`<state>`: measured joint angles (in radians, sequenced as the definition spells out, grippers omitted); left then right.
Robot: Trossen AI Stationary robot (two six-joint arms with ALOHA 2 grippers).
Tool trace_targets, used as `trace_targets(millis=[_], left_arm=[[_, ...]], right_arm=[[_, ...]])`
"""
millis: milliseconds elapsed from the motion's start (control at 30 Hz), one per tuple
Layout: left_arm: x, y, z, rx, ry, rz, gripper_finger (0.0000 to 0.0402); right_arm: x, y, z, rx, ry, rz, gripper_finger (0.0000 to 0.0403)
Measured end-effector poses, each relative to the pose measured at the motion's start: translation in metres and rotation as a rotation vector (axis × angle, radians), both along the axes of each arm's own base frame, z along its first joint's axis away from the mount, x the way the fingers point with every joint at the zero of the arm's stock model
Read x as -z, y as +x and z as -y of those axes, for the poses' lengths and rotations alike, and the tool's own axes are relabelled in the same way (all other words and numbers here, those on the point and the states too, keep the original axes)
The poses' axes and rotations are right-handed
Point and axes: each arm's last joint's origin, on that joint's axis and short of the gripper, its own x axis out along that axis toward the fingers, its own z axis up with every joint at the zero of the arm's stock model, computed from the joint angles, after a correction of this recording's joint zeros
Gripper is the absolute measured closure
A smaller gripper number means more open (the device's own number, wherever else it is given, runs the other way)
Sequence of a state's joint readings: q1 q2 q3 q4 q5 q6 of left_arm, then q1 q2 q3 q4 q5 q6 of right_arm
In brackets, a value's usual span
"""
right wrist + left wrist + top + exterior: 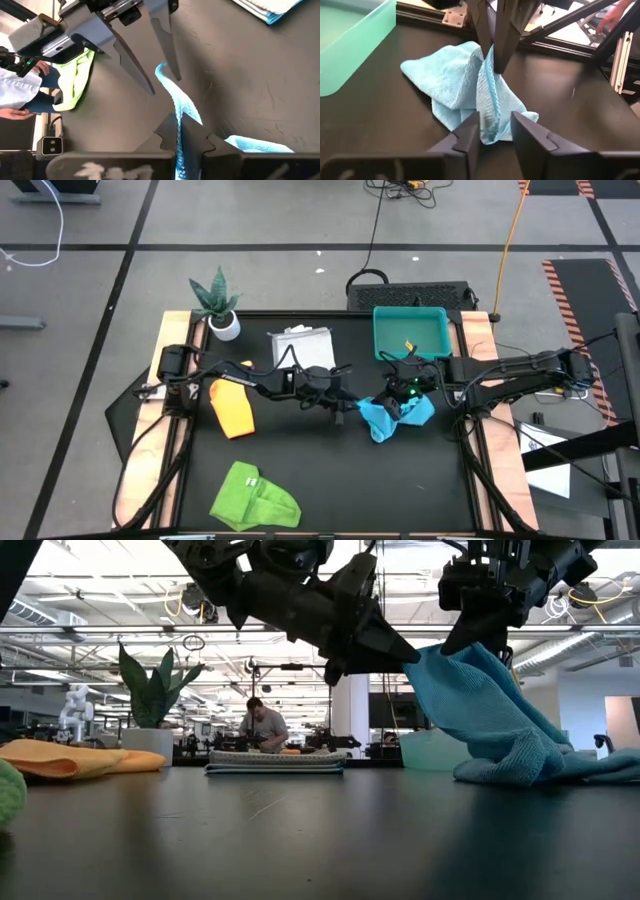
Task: Fold microfiber towels
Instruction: Fold the blue microfiber towel
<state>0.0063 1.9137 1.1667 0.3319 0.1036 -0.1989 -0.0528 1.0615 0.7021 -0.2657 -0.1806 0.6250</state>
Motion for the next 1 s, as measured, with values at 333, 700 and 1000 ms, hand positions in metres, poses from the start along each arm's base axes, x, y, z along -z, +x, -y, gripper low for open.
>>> trace_targets(millis=[333, 700, 1000], left_arm=[[0.002, -0.001, 0.0, 0.009, 0.028, -0.027, 0.0395], [-0.034, -0.067, 0.007, 0.149, -0.092, -0.478, 0.0399], [-0.027, -0.085, 0.022, 0.19, -0.101, -0.667, 0.04]], right_arm=[[0.0, 0.0, 0.0, -0.043, -0.059, 0.014, 0.0401], [-0.006, -0.014, 0.006, -0.097, -0.198, 0.006, 0.029], [0.044, -0.016, -0.005, -0.287, -0.408, -0.105, 0.0227]])
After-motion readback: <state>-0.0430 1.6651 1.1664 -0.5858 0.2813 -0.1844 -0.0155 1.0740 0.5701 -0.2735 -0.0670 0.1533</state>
